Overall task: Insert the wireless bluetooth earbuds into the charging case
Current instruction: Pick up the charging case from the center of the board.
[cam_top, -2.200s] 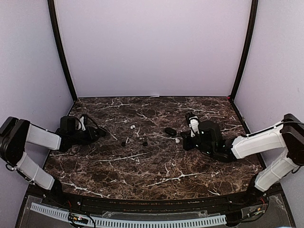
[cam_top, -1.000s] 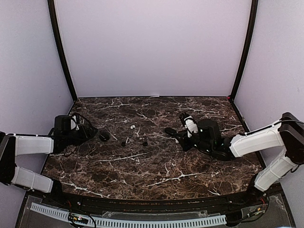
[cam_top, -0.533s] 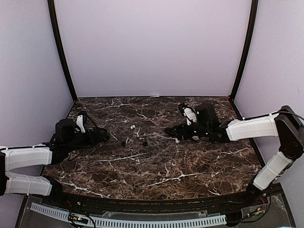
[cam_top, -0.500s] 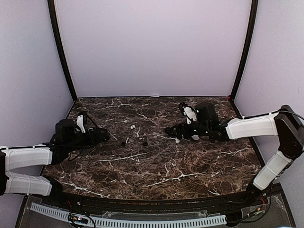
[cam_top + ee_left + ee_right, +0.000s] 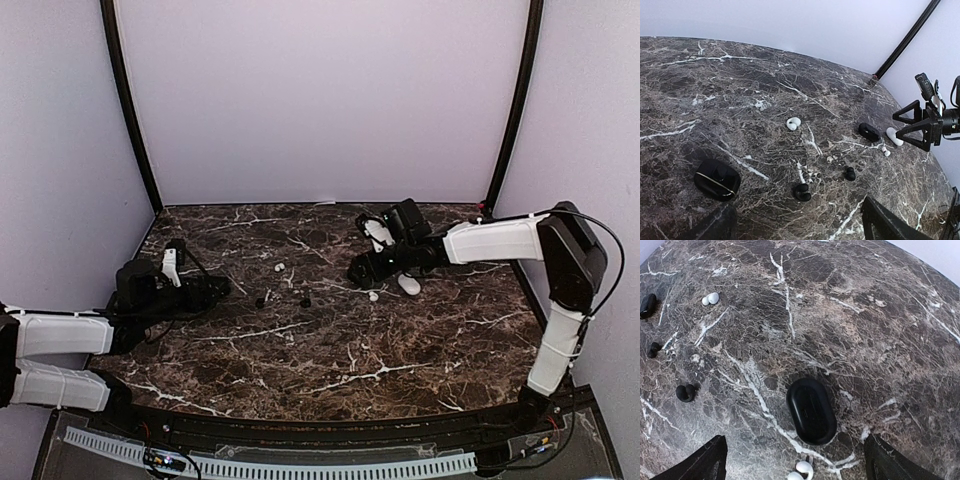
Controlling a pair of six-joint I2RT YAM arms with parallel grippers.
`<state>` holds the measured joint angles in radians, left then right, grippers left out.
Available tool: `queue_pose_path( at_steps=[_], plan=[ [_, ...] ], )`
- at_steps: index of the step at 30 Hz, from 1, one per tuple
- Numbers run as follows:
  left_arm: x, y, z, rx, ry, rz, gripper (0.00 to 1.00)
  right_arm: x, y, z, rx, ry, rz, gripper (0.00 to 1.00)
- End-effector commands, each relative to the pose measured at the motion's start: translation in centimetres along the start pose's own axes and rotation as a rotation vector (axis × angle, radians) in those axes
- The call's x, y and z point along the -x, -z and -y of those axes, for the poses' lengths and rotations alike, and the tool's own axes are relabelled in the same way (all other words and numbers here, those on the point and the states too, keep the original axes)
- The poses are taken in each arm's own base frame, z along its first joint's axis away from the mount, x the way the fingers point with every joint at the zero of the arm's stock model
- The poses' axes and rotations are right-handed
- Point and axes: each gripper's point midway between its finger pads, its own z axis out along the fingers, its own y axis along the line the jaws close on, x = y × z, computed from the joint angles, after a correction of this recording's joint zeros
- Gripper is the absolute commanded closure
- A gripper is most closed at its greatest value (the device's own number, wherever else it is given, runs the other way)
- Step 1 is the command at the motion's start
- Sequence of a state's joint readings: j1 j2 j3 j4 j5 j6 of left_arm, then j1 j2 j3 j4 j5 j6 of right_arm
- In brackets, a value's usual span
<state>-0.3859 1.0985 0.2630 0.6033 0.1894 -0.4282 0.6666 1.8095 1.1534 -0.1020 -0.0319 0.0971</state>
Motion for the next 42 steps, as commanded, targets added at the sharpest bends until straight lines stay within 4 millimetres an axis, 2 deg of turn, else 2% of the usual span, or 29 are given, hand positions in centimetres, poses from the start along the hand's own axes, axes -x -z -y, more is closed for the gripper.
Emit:
queue_pose_path(
  at_steps=[1, 7, 14, 22, 31, 39, 42],
  plan=[
    [0.1, 0.4, -0.1, 0.003, -0.036, 0.032, 0.01, 0.2, -1.7, 0.3, 0.001, 0.017, -0.063, 0.06],
    [0.4, 0.6, -0.2, 0.008, -0.032, 0.052, 0.01, -0.1, -3.7, 0.7, -0.015, 0.022, -0.12, 0.08],
    [0.6, 0.8, -1.5, 0.083, -0.01, 0.076, 0.01, -0.4, -5.1, 0.7, -0.006, 0.035, -0.153, 0.09],
    [0.6, 0.8, -0.5, 0.027, -0.036, 0.076, 0.02, -0.8, -6.4, 0.6, 0.002, 0.046, -0.195, 0.15],
    [0.6, 0.8, 0.1, -0.012, -0.053, 0.075, 0.05, -1.6, -7.0, 1.2, -0.018, 0.058, -0.232, 0.3],
    [0.5, 0.7, 0.4, -0.028, -0.061, 0.069, 0.08, -1.4, -6.6, 0.4, 0.021, 0.054, -0.221, 0.53],
    [0.6, 0.8, 0.4, -0.027, -0.064, 0.072, 0.08, -1.2, -6.2, 0.5, 0.016, 0.055, -0.212, 0.57]
  ],
)
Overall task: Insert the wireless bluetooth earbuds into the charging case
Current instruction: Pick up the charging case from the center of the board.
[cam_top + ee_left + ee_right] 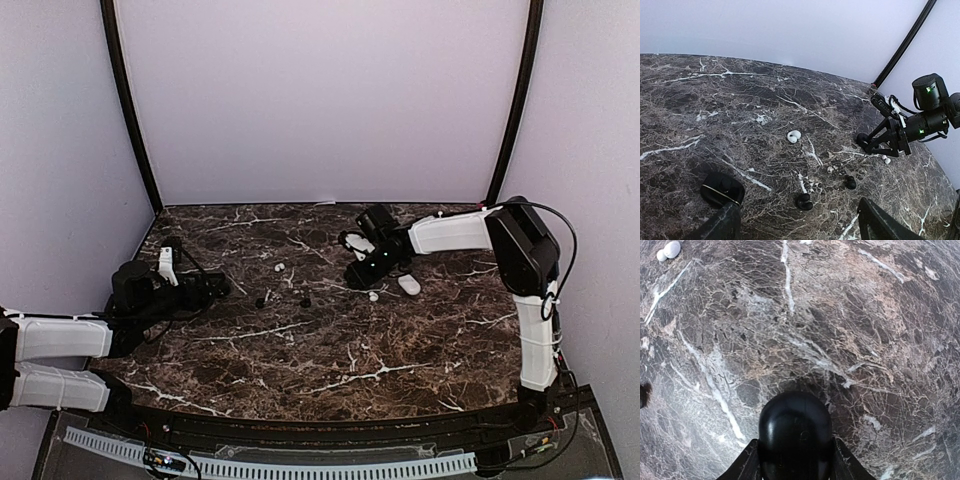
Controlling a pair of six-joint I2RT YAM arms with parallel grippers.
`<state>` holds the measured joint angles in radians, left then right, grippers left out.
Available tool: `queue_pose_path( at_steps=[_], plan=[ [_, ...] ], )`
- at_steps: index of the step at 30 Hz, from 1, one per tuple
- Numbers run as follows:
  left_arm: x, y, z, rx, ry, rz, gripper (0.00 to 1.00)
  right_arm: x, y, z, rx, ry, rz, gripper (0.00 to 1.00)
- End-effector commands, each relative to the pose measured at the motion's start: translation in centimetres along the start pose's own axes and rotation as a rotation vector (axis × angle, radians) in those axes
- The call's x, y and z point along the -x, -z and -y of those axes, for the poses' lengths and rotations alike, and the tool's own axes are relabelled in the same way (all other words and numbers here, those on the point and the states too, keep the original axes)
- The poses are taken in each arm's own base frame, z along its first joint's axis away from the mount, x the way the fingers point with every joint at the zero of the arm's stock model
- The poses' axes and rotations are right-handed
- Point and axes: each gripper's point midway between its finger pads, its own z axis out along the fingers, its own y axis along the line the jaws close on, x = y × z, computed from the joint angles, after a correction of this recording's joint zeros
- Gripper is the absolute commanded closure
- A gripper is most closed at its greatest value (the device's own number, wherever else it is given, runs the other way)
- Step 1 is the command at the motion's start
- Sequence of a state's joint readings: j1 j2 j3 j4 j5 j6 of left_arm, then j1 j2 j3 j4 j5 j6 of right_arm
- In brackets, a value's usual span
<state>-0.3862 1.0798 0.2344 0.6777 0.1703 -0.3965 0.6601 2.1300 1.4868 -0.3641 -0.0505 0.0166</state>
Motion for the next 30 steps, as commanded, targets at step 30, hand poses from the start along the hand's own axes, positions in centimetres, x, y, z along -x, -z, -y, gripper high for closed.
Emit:
queue_pose_path(
  at_steps=[30],
  plan=[
    [-0.3, 0.4, -0.1, -0.003, -0.032, 0.017, 0.11, -3.1, 9.8, -13.6, 0.224, 0.197, 0.098, 0.7]
  ],
)
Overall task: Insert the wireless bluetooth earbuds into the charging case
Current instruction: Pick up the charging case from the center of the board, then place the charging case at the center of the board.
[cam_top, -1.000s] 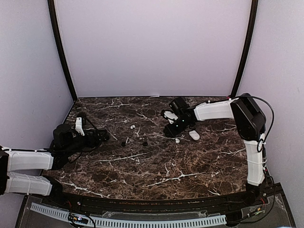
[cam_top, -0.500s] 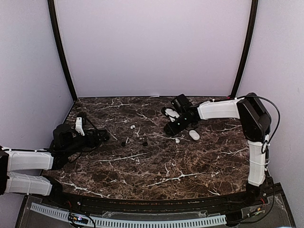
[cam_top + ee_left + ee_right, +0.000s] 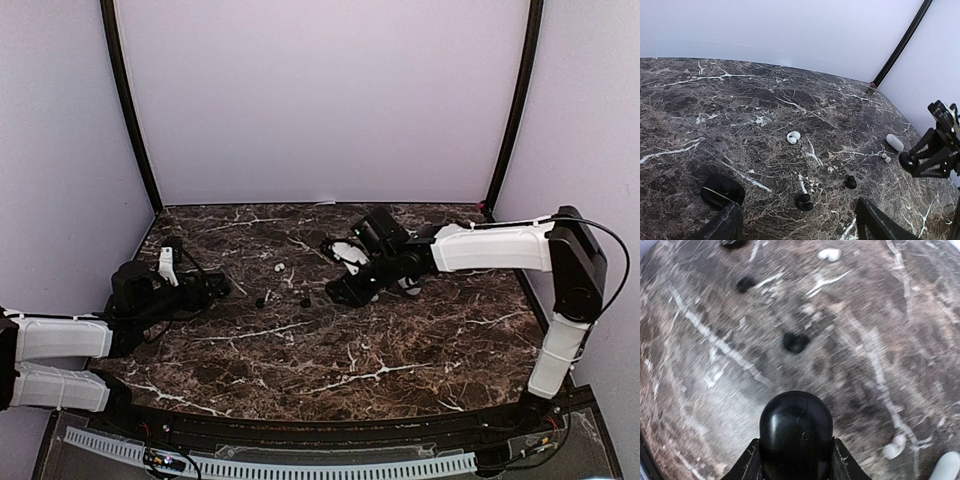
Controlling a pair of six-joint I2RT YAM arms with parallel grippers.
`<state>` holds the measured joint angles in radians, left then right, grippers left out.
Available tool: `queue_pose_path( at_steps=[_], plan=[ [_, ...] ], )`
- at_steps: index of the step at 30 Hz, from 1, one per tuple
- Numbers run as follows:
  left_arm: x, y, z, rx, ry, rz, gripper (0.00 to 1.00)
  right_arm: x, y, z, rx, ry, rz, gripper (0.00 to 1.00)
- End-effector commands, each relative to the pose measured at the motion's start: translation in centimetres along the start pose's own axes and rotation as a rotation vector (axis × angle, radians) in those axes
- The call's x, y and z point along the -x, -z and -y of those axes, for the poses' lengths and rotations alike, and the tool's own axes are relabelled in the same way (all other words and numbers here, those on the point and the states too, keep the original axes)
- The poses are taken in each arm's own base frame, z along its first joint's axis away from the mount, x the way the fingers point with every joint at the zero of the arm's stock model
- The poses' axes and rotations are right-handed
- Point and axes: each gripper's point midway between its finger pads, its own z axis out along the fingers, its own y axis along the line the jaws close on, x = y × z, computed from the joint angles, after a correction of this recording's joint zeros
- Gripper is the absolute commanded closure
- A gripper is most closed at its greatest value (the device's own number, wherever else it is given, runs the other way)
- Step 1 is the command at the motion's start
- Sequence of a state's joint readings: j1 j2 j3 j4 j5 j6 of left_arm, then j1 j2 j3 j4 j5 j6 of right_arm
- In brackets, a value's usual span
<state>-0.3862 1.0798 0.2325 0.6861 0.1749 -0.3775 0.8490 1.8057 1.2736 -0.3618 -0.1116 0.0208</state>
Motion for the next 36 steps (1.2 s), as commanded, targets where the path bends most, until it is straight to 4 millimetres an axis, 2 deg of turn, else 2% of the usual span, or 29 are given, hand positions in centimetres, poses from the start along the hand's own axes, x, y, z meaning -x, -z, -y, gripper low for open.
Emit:
queue_pose_path(
  at_steps=[1, 3, 4, 9, 12, 17, 23, 28, 36],
  plan=[
    [-0.4, 0.4, -0.2, 0.007, -0.01, 0.014, 0.11, -1.7, 0.8, -4.5, 0.076, 0.045, 0.0, 0.7],
    [-0.4, 0.4, -0.3, 0.012, -0.009, 0.017, 0.11, -2.2, 1.3, -6.1, 0.097, 0.073, 0.012, 0.7],
    [-0.4, 0.5, -0.4, 0.014, -0.008, 0.019, 0.11, -3.4, 1.1, -6.7, 0.106, 0.079, -0.002, 0.7],
    [-0.4, 0.6, -0.6, 0.023, 0.005, 0.026, 0.08, -5.2, 1.5, -8.6, 0.147, 0.072, 0.005, 0.7],
    [-0.6, 0.7, -1.0, 0.037, 0.027, 0.035, 0.01, -6.3, 1.3, -9.0, 0.135, 0.069, -0.016, 0.7],
    [-0.7, 0.8, -1.3, 0.053, 0.043, 0.037, 0.01, -7.9, 0.4, -8.6, 0.093, 0.059, -0.055, 0.7],
    [-0.6, 0.8, -1.2, 0.05, 0.036, 0.038, 0.01, -8.4, -0.7, -7.8, 0.04, 0.042, -0.076, 0.68],
    [-0.5, 0.7, -0.2, -0.005, 0.017, 0.038, 0.02, -8.7, -1.2, -7.5, 0.015, 0.043, -0.09, 0.57],
    [-0.5, 0.7, -0.1, -0.013, 0.014, 0.039, 0.03, -8.1, -0.2, -7.1, -0.006, 0.025, -0.041, 0.24]
  ],
)
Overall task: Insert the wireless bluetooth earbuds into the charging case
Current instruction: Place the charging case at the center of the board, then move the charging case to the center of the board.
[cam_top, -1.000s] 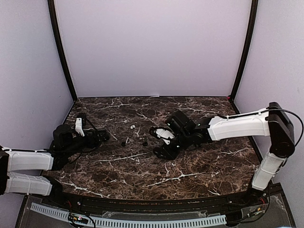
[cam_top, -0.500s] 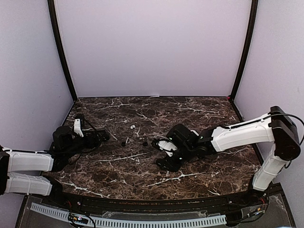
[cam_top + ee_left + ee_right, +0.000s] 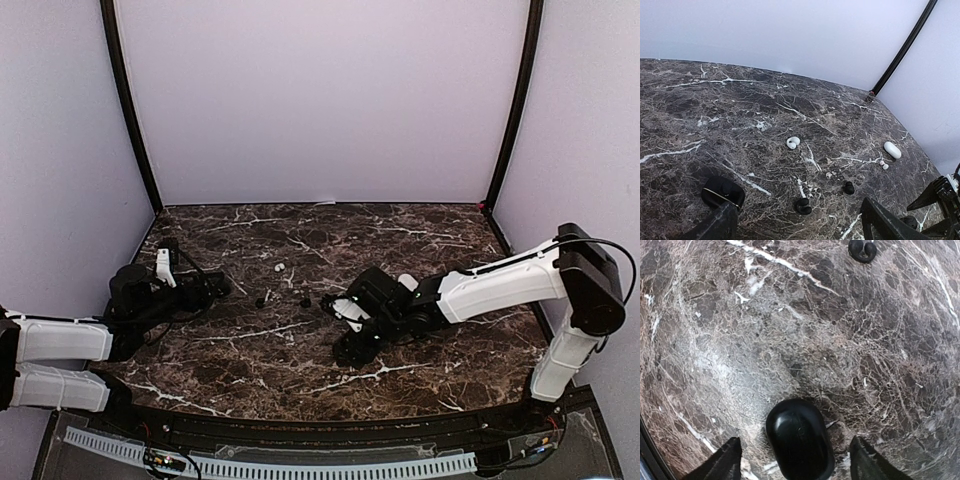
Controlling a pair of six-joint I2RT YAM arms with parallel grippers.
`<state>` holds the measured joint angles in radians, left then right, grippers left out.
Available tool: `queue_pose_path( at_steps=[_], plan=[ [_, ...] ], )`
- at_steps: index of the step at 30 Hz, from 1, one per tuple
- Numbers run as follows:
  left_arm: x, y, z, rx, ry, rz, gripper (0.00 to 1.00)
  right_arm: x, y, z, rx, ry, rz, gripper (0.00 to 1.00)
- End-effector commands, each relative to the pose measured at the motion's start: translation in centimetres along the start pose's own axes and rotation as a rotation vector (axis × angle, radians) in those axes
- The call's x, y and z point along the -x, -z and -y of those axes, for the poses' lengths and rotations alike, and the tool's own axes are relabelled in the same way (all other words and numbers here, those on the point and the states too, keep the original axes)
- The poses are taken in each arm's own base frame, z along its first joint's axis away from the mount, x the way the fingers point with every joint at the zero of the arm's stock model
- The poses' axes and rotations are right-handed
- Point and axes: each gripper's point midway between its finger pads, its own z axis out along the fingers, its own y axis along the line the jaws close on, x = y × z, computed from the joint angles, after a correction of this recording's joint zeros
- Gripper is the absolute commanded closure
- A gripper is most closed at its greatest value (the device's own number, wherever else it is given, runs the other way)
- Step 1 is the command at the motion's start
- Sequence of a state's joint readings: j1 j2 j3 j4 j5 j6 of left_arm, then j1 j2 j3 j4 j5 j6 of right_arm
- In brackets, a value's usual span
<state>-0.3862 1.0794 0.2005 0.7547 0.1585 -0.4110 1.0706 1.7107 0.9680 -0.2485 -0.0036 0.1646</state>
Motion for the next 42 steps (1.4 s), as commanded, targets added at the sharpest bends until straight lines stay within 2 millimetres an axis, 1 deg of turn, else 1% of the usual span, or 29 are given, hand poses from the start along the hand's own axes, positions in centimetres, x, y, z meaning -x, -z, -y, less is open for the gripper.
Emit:
queue_pose_path(
  at_steps=[1, 4, 5, 6, 7, 10, 15, 19, 21, 22, 23, 26, 29, 31, 35, 37, 42],
  plan=[
    [-0.7, 0.5, 0.0, -0.012, -0.013, 0.001, 0.03, 1.2, 1.3, 0.0, -0.018, -0.012, 0.079, 0.22],
    [-0.7, 0.4, 0.0, -0.014, -0.013, -0.001, 0.03, 1.7, 2.3, 0.2, -0.026, -0.024, 0.128, 0.13],
    [-0.7, 0.4, 0.1, -0.017, -0.014, 0.001, 0.03, 1.5, 2.2, 0.4, -0.034, -0.03, 0.13, 0.1],
    [-0.7, 0.4, 0.1, -0.018, -0.012, -0.001, 0.03, 2.1, 3.2, 0.5, -0.037, -0.038, 0.169, 0.05],
    [-0.7, 0.4, 0.1, -0.017, -0.008, -0.002, 0.03, 2.3, 3.6, 0.6, -0.043, -0.049, 0.19, 0.01],
    [-0.8, 0.4, -0.1, -0.008, 0.008, 0.006, 0.03, 2.6, 4.8, 0.9, -0.045, -0.098, 0.253, 0.01],
    [-0.7, 0.5, -0.4, 0.005, 0.033, 0.014, 0.01, 2.0, 5.6, 2.2, -0.038, -0.171, 0.31, 0.01],
    [-0.9, 0.3, 0.4, -0.04, 0.024, -0.004, 0.01, 1.3, 6.1, 3.6, -0.035, -0.228, 0.335, 0.01],
    [-1.1, 0.1, 1.2, -0.09, 0.016, -0.02, 0.01, 0.7, 6.2, 4.0, -0.004, -0.258, 0.332, 0.01],
    [-1.2, 0.1, 1.6, -0.114, 0.019, -0.024, 0.03, 0.3, 6.2, 4.6, 0.002, -0.284, 0.322, 0.01],
    [-1.1, 0.1, 2.0, -0.137, 0.024, -0.024, 0.06, 0.0, 6.2, 4.7, 0.022, -0.3, 0.308, 0.03],
    [-1.1, 0.1, 3.2, -0.183, 0.042, -0.026, 0.09, -1.1, 5.9, 5.1, 0.028, -0.321, 0.273, 0.12],
    [-1.3, 0.0, 4.9, -0.215, 0.008, -0.041, 0.11, -2.2, 5.7, 5.4, 0.005, -0.339, 0.235, 0.24],
    [-1.8, 0.0, 6.5, -0.235, -0.037, -0.062, 0.11, -2.8, 5.5, 5.5, 0.002, -0.347, 0.216, 0.31],
    [-3.6, -0.1, 9.2, -0.257, -0.118, -0.114, 0.11, -3.8, 5.3, 5.3, 0.011, -0.359, 0.198, 0.46],
    [-4.6, -0.3, 10.4, -0.272, -0.149, -0.148, 0.11, -3.8, 5.3, 5.3, 0.017, -0.362, 0.203, 0.53],
    [-6.7, -0.9, 13.0, -0.312, -0.209, -0.223, 0.12, -3.8, 4.2, 5.0, 0.038, -0.363, 0.183, 0.63]
  ],
)
